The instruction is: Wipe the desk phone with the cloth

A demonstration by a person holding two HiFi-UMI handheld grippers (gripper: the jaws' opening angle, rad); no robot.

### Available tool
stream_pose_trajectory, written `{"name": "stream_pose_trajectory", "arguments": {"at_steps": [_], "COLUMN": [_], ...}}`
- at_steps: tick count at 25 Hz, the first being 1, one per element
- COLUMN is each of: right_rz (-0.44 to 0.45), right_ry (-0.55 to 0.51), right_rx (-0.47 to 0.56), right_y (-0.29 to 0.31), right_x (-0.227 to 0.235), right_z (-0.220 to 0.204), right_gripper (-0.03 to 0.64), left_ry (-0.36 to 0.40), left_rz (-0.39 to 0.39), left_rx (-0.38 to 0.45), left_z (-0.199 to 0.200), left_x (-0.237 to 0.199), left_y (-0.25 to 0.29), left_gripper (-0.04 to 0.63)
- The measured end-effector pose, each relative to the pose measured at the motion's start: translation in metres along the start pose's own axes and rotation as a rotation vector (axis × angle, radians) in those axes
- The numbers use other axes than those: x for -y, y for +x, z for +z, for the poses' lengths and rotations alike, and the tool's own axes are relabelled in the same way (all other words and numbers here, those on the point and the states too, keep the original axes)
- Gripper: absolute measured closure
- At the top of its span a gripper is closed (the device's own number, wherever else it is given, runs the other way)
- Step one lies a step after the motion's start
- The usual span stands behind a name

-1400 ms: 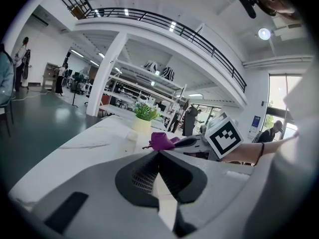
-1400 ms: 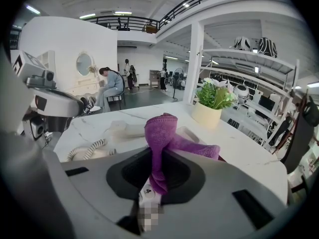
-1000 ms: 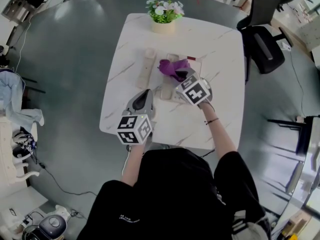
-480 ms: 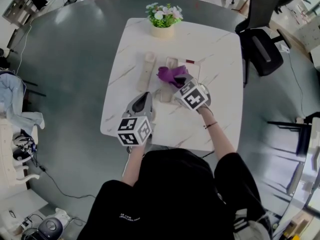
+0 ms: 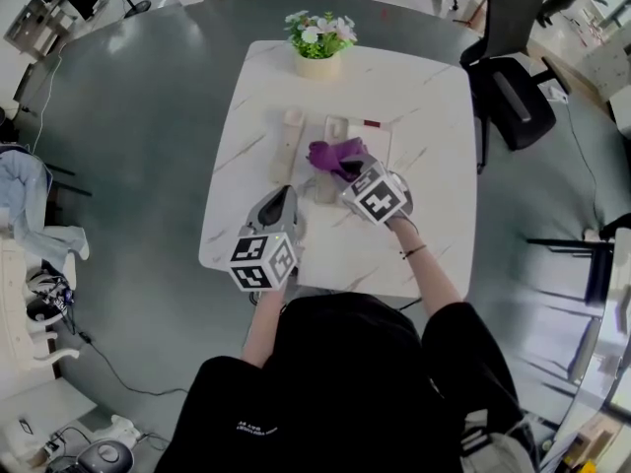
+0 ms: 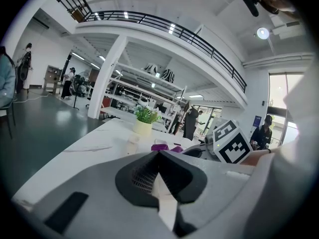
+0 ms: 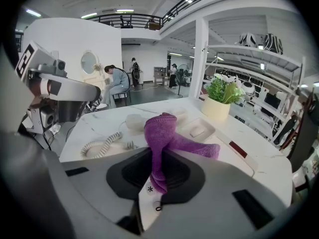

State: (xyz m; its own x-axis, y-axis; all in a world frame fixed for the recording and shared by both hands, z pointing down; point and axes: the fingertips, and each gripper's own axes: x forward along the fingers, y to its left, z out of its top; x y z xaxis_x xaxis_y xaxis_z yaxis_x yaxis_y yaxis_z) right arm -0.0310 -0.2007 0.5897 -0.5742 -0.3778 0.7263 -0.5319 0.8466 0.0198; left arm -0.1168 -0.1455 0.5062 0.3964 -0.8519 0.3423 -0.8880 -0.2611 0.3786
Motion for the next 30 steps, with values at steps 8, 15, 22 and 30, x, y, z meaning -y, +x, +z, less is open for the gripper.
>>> {"name": "stream_pose_trajectory", "arguments": {"at_steps": [8,15,22,30], "right_rz": [0.016,0.029,0.036,0.058], "right_ry": [-0.007,-0.007,-0.012,-0.015], "right_rx": [-0.011,-0.02,-0.032,-0.031], "right_y": [-0.002,-0.002,-0.005,-0.004], "right_x": [-0.01,-0.017,-0.023,-0.029], "right_z": [-0.006,-0.011,-0.014,-0.016], "right_gripper": [0.58,0.58,0.58,0.58], "left_ry": [0.004,0.009,0.009,0.008], "left_rz": [-0.004,-0.007,-0.005,-0.002], "left_rx": [-0.005,-0.008,-0.009,-0.008], "left_z": [-0.003,-0.005,-0.004,-0.005], "left_x": [0.003,0.004,0.005,0.005], "left_y": [-0.001,-0.003,-0.006,-0.005], "left_gripper": [0.597,0.597,0.597,0.597]}}
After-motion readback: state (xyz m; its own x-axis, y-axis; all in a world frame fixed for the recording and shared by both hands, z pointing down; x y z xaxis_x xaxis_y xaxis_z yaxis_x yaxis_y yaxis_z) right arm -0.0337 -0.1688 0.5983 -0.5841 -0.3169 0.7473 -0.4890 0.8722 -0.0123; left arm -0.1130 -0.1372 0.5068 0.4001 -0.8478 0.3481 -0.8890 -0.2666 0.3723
